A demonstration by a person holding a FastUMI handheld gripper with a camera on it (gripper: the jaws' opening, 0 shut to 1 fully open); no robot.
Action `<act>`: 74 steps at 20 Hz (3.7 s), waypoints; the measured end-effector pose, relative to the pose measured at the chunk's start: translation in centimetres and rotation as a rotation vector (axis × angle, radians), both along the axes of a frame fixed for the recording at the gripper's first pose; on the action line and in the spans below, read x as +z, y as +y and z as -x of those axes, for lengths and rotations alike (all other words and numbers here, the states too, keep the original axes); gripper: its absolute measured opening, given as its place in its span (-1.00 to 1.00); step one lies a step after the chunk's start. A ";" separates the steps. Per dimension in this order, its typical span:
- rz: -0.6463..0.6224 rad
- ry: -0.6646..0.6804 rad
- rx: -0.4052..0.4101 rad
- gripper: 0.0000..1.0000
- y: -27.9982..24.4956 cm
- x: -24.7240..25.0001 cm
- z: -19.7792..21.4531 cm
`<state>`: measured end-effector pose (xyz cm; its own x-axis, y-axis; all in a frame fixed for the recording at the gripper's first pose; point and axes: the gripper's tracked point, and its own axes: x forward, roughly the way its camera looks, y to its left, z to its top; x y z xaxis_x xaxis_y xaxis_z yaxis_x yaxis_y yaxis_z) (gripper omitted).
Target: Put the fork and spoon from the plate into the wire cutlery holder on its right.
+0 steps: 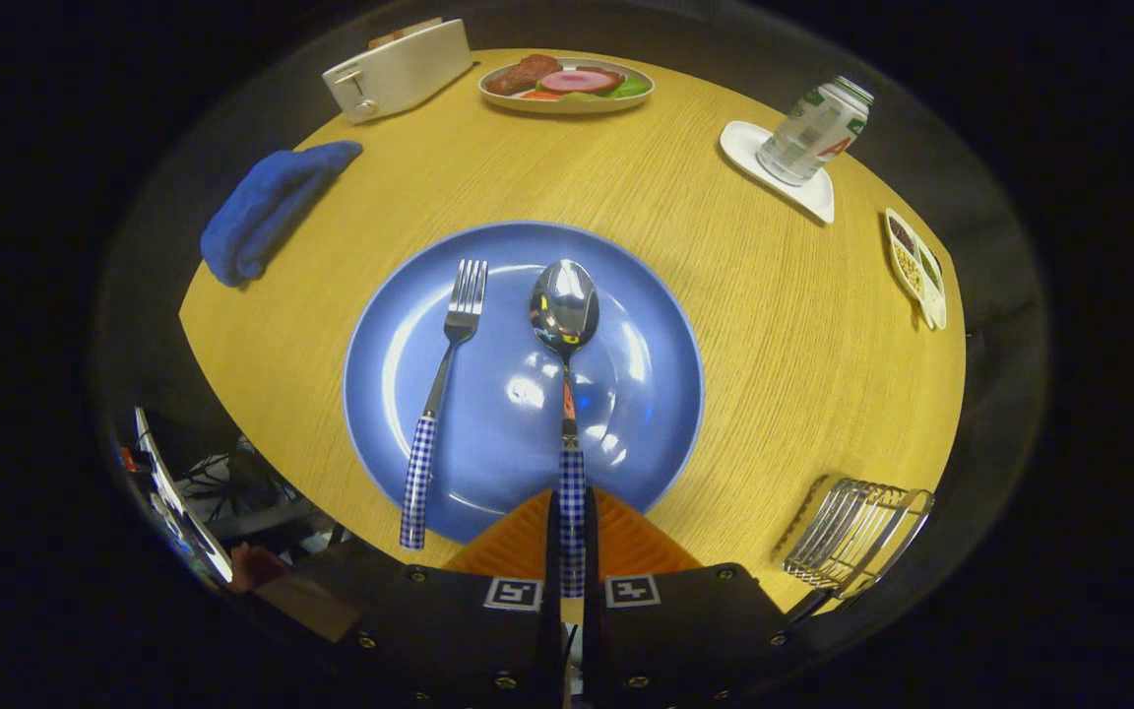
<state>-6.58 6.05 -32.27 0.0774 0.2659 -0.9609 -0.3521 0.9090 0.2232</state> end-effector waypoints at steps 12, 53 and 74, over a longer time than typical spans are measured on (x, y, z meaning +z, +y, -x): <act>0.166 0.146 0.106 -0.82 -22.9 7.3 7.8; 0.231 0.403 0.032 0.69 -25.7 1.7 5.2; -0.042 0.053 -0.020 0.99 -5.6 8.7 3.2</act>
<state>-9.82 0.42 -23.60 0.0320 0.3047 -0.9519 -0.3202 0.9053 0.2790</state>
